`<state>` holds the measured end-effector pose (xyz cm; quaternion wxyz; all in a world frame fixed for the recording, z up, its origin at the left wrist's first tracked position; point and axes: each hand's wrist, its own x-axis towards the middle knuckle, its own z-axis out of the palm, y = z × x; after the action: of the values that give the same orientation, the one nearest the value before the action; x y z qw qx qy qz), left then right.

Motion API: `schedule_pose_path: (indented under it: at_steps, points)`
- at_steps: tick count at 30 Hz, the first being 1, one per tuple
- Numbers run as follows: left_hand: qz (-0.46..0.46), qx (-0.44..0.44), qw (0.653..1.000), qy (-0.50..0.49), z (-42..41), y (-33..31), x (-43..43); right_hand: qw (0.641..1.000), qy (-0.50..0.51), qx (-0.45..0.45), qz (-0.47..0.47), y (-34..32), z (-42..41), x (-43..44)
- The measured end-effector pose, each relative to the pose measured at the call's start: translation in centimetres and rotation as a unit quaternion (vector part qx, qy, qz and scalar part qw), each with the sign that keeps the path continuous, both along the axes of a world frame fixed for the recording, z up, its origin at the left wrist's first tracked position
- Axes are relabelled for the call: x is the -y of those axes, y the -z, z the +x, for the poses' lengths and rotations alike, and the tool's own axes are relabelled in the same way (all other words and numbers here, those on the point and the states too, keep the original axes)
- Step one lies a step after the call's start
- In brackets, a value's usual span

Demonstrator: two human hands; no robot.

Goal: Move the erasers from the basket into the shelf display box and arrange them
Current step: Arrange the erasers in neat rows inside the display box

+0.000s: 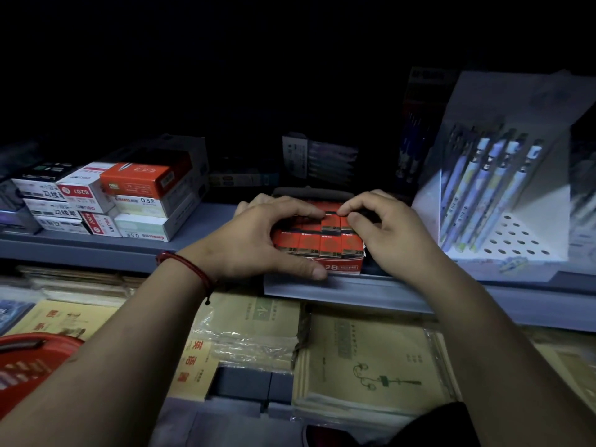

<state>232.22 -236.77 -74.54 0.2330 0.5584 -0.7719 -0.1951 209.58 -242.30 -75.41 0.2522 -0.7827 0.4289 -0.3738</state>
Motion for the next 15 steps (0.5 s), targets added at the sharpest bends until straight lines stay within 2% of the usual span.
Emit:
schedule_pose_path:
  at_steps: [2,4,9,15]
  points:
    - [-0.035,0.04,0.999,-0.012,-0.4,0.3,-0.2,0.999,-0.022,-0.025,0.013,-0.1,-0.2,-0.1]
    - [-0.055,0.043,0.997,-0.024,-0.7,0.7,-0.4,0.996,-0.052,-0.066,0.028,-0.4,-0.6,-0.4]
    - [-0.051,-0.054,0.997,-0.022,0.4,1.4,-1.0,0.977,-0.133,-0.155,0.063,-0.7,-2.0,-1.4]
    - [-0.021,-0.13,0.991,-0.037,1.3,1.1,-2.1,0.982,-0.113,-0.146,0.032,-0.3,-2.0,-1.4]
